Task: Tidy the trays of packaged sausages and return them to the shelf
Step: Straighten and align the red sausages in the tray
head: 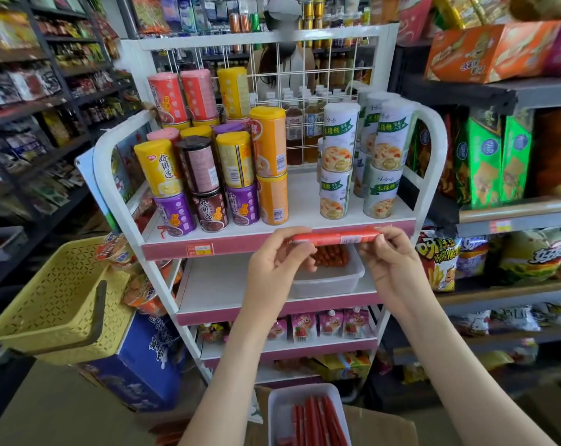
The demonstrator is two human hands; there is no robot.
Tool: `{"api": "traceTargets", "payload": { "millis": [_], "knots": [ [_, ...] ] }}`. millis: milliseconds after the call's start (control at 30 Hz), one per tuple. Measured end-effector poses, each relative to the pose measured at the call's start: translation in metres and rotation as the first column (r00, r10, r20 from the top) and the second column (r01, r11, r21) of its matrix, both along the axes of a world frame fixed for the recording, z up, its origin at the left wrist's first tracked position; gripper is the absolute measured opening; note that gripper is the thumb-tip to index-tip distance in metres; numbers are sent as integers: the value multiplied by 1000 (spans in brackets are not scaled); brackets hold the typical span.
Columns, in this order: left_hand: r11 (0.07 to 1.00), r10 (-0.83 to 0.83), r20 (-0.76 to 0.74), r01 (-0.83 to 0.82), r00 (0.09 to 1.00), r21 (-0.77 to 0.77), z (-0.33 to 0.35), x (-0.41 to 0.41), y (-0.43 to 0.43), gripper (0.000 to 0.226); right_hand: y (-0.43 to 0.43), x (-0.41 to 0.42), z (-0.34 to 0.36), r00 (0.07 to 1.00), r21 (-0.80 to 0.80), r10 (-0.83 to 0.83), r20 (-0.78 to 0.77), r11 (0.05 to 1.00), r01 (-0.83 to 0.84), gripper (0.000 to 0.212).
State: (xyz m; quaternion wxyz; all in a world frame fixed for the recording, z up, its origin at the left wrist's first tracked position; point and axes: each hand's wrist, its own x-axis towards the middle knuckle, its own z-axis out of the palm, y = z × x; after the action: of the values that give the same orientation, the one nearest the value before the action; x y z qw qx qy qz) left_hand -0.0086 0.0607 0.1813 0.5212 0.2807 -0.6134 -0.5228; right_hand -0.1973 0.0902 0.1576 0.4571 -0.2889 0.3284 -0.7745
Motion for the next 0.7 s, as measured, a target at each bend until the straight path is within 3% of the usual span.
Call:
{"api": "traceTargets", "payload": {
  "millis": [67, 133, 333, 433, 500, 567, 700],
  "knots": [
    [1000, -28, -117, 27, 993, -10, 3, -4, 5, 22, -3, 5, -6, 998, 31, 40, 41, 999, -42, 7],
    [999, -40, -147, 35, 988, -31, 5, -5, 8, 24, -4, 10, -9, 993, 71, 77, 84, 994, -83, 10],
    [978, 82, -9, -82, 997, -193, 4, -3, 14, 20, -2, 19, -23, 978, 145, 138, 155, 976, -161, 17],
    [947, 84, 148, -33, 985, -319, 0, -8, 16, 16, 0, 25, -27, 977, 185, 180, 111, 963, -198, 16],
    [956, 57, 176, -3, 983, -295, -4, -12, 20, 18, 2, 27, -29, 973, 208, 229, 31, 950, -231, 17],
    [956, 86, 183, -30, 979, -291, -7, -13, 22, 15, 5, 27, -32, 952, 267, 258, -163, 941, -210, 23],
    [939, 218, 219, -143, 951, -314, -12, -10, 21, 17, 15, 32, -21, 701, 263, 219, -679, 964, -47, 37]
  ]
}}
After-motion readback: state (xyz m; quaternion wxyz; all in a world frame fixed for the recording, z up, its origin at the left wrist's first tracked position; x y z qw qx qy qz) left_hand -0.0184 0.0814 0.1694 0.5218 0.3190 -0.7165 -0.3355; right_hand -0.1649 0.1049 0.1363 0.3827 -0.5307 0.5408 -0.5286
